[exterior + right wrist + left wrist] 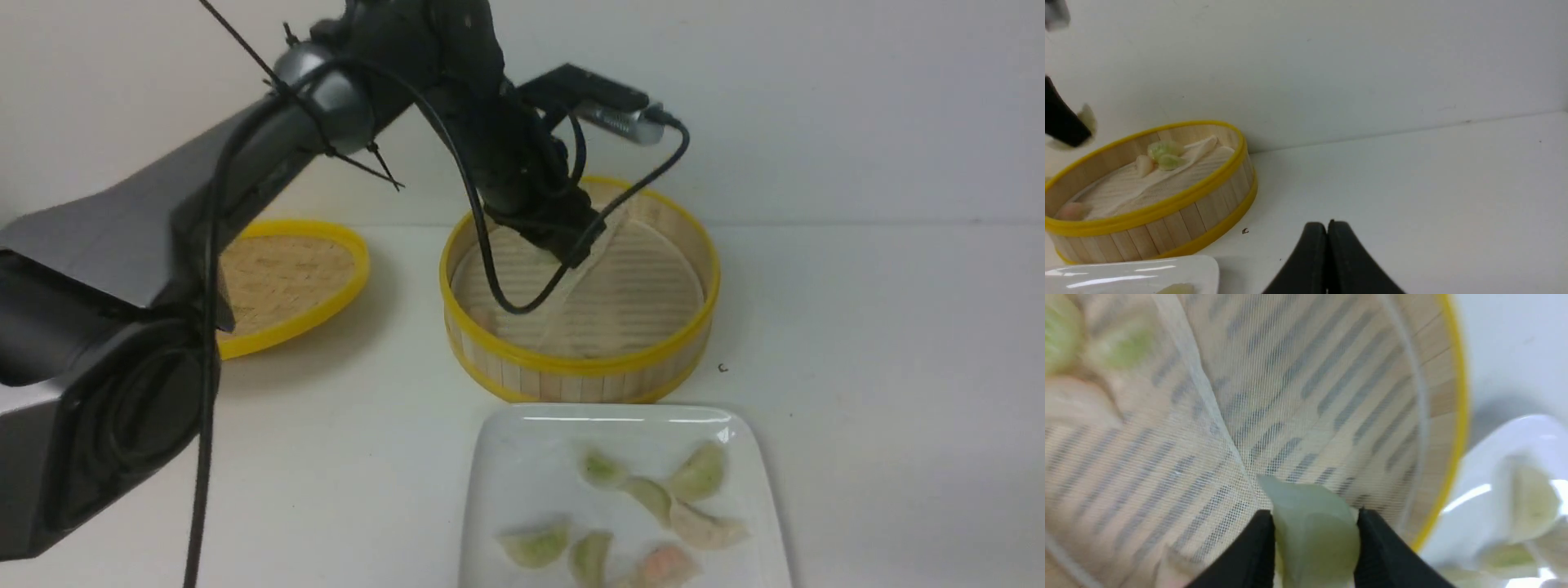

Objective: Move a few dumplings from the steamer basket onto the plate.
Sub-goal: Use the left arm to put the dumpling into the plate

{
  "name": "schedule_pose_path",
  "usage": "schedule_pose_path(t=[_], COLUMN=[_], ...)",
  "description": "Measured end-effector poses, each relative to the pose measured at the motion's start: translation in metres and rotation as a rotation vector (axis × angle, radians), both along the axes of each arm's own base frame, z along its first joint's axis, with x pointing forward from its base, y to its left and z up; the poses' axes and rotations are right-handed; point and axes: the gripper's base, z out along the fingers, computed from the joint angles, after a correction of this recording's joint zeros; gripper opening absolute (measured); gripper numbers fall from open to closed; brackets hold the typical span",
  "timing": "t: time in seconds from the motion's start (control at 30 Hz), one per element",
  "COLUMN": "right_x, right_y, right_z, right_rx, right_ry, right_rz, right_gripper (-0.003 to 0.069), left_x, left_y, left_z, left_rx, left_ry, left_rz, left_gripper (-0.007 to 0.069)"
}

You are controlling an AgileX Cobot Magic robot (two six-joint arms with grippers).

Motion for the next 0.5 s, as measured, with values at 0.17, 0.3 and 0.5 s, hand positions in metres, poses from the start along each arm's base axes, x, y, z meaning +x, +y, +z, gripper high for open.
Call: schedule_pose_path(t=[0.17,0.3,0.5], right_x=[0.000,0.000,0.000], right_y=[0.000,0.000,0.000], right_z=[0.000,0.000,0.000], right_rx=[0.000,0.000,0.000], right_ry=[0.002,0.002,0.002], right_rz=[0.000,0.000,0.000], right_gripper=[-0.0015,-0.0015,-0.0015], left_x=[-0.039,-0.079,-0.140], left_y=[0.014,0.023,0.023], left_z=[0.040,0.035,-0.035], left_rx=[-0.017,0.031,0.174], left_ry=[0.016,0.098,0.355], left_rz=[0.042,0.026,-0.031], left_gripper=[0.0225,0.0225,0.0225])
